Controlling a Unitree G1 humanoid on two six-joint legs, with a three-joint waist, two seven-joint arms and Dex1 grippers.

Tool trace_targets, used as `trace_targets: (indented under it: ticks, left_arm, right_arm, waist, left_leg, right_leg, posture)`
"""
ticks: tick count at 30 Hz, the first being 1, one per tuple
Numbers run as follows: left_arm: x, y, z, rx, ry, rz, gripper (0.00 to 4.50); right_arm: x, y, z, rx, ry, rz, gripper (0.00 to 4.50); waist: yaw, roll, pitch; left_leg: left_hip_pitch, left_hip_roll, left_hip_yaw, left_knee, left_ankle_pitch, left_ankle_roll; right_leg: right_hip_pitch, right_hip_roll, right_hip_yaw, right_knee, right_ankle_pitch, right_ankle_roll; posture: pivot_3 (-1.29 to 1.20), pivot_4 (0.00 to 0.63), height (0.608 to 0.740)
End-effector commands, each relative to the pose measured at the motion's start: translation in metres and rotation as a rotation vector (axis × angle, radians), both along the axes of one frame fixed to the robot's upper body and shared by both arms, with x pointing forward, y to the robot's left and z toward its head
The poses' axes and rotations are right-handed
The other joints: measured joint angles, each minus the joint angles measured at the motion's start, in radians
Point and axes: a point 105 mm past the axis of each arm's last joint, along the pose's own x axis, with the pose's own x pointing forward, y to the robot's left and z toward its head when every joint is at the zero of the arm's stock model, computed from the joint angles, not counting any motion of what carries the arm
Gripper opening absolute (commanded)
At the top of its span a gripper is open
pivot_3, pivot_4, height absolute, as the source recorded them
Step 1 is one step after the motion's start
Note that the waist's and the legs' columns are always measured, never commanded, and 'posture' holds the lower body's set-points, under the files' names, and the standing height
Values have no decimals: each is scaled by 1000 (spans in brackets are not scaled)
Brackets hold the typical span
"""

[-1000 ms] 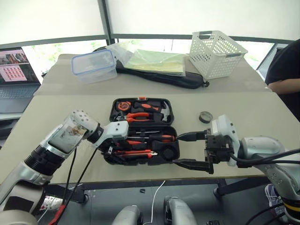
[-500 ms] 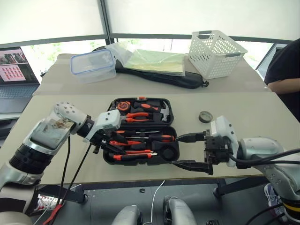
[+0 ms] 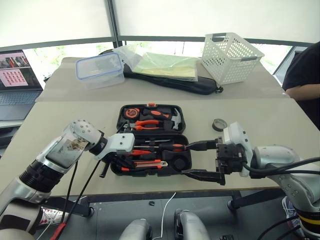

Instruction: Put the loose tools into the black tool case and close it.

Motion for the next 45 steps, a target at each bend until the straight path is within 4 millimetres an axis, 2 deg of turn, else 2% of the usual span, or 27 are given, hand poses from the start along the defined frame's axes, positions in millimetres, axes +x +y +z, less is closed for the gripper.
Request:
trace_targets:
  ticks: [1, 4, 7, 9, 10, 12, 14, 17, 21, 25, 27, 30, 34, 37, 40, 43, 44, 45]
  left_arm:
    - [0, 6, -16, 56, -11, -4, 77]
    - [5, 4, -9, 18, -31, 18, 77]
    - [5, 0, 15, -106, -27, 51, 77]
    - [-3, 1, 40, -233, 22, 67, 591]
    - [-6, 2, 48, -272, 39, 66, 691]
    - [-12, 5, 64, -349, 65, 75, 1395]
    - [-16, 11, 89, -450, 64, 117, 2059]
    - [-22, 14, 112, -545, 45, 146, 3048]
    - [-22, 9, 126, -598, -18, 156, 4426]
    - [-18, -4, 134, -678, -15, 159, 4474]
    - [-17, -9, 134, -684, -23, 153, 4474]
    - [-19, -14, 131, -671, -9, 134, 4474]
    - [-17, -17, 131, -671, -36, 136, 4474]
    - [-18, -16, 129, -662, -43, 137, 4474]
    - [-18, -15, 127, -656, -53, 143, 4500]
    - [-17, -12, 125, -653, -59, 154, 4500]
    - [-17, -12, 125, -651, -61, 156, 4500]
    - [-17, -12, 123, -648, -63, 157, 4500]
  right_arm:
    - [-4, 4, 7, 21, -29, 17, 4500]
    - [-2, 2, 7, 19, -32, -1, 4500]
    - [3, -10, 7, 10, -30, -64, 4500]
    - [8, -29, 4, -12, -15, -144, 4500]
    - [9, -35, 4, -19, -8, -168, 4500]
    - [10, -50, 2, -37, 8, -221, 4500]
    - [14, -80, 0, -84, 22, -311, 4500]
    - [21, -111, 3, -131, 24, -401, 4500]
    - [42, -136, 5, -168, 17, -460, 4500]
    - [85, -145, -1, -197, -36, -511, 4500]
    - [111, -138, -4, -192, -40, -536, 4500]
    - [140, -129, -22, -291, -47, -546, 4500]
    - [169, -124, -39, -380, -53, -605, 4500]
    - [182, -126, -48, -437, -73, -647, 4500]
    - [186, -126, -54, -447, -67, -645, 3802]
    - [188, -123, -54, -421, -70, -635, 2786]
    - [189, -121, -53, -415, -76, -632, 2569]
    - [189, -120, -51, -412, -85, -627, 2099]
  waist:
    - [0, 0, 0]
    - [2, 0, 0]
    - [3, 0, 0]
    - [2, 0, 0]
    - [2, 0, 0]
    - [0, 0, 0]
    - [0, 0, 0]
    - [0, 0, 0]
    - [-5, 0, 0]
    - [-11, 0, 1]
    - [-18, 0, 1]
    - [-24, 0, 1]
    - [-25, 1, 1]
    - [-25, 1, 1]
    - [-26, 1, 1]
    - [-27, 1, 1]
    - [-28, 1, 1]
    - [-29, 1, 1]
  left_leg:
    - [0, 0, 0, 0, 0, 0]
    - [2, 0, 0, 0, 0, 0]
    - [3, 0, 0, 0, -1, 1]
    - [3, 0, 0, 0, -1, 2]
    - [2, 0, 0, 0, -1, 2]
    - [1, 0, 0, 0, -1, 1]
    - [1, 0, 1, 0, -1, 1]
    - [1, 0, 1, 0, -1, 1]
    - [5, 0, 2, 0, -1, 1]
    - [9, 1, 2, -1, -1, 1]
    - [10, 1, 2, -1, -1, 0]
    - [8, 1, 1, -1, 0, -1]
    - [3, 1, 2, -2, 0, -2]
    - [1, 0, 1, -1, 0, -2]
    - [0, 0, 1, -1, 0, -2]
    - [0, 0, 0, -1, 1, -2]
    - [1, 0, 1, -1, 1, -3]
    - [1, 0, 0, -1, 1, -3]
  right_leg:
    - [0, 0, 0, 0, 0, 0]
    - [1, 0, 0, 0, 0, 0]
    - [4, 0, 0, 0, 0, 0]
    - [3, 0, 0, 0, 0, 1]
    - [2, 1, -1, 0, 0, 1]
    - [1, 1, -2, 0, 0, 1]
    - [0, 1, -2, 0, 0, 1]
    - [0, 1, -2, 0, 0, 1]
    - [4, 0, -1, 0, 0, 1]
    - [8, 0, 0, 0, -1, 1]
    - [9, 0, 1, 0, -1, 1]
    - [7, 0, 3, 0, 0, 0]
    - [0, 0, 2, 0, 0, -1]
    - [-1, -1, 0, 0, 0, -1]
    - [-1, -1, 0, 0, 0, -1]
    - [-1, -1, 0, 0, 0, -1]
    - [-1, -1, 0, 0, 0, -1]
    - [-1, -1, 0, 0, 0, -1]
  posture:
    - [0, 150, 740]
    - [0, 150, 740]
    - [0, 150, 740]
    - [0, 150, 740]
    - [0, 150, 740]
    - [0, 150, 740]
    - [0, 150, 740]
    - [0, 150, 740]
    - [0, 150, 740]
    - [0, 150, 740]
    - [0, 150, 740]
    - [0, 150, 740]
    - [0, 150, 740]
    - [0, 150, 740]
    - [0, 150, 740]
    - [0, 150, 740]
    - [0, 150, 740]
    - [0, 150, 740]
